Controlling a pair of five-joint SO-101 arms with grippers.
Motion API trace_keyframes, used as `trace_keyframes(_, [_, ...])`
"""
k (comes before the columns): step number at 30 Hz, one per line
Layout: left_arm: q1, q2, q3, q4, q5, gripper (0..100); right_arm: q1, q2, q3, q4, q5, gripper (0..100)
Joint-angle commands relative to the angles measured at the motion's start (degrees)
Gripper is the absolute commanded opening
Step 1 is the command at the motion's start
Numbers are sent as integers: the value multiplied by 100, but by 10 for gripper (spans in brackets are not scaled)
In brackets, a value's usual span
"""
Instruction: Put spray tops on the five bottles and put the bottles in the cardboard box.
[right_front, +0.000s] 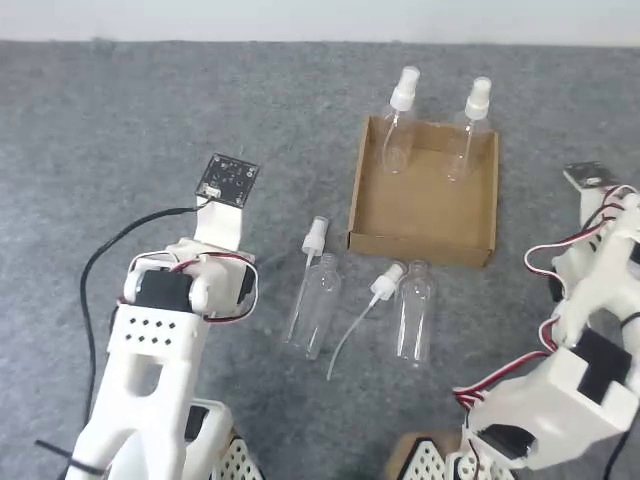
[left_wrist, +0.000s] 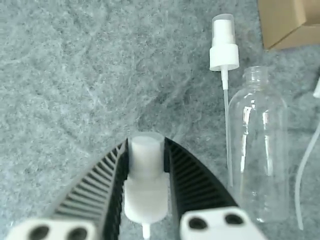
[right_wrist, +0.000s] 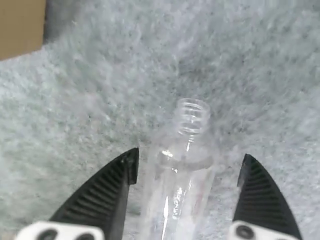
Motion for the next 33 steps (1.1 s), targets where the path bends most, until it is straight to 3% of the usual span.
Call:
trace_keyframes(1, [0,-202,-22,-114,-44,12,75,-48,141,-119,413,265])
trace_keyframes(10, [-9,-202,-22,-114,-44,12,171,-110,598,-620,422,262])
trace_keyframes(16, [-9,-202,-22,-114,-44,12,207,-48,580,-611,448,110])
trace_keyframes(25, [-18,-246,-224,-105,-44,12,127,-391,114,-251,396,9])
trace_keyframes(29, [-229,-246,-919,97,-35,12,-374,-1262,-677,655,-255,6])
trace_keyframes(33, [-598,-246,-1912,527,-35,12,-1490,-2501,-853,875,-1090,6])
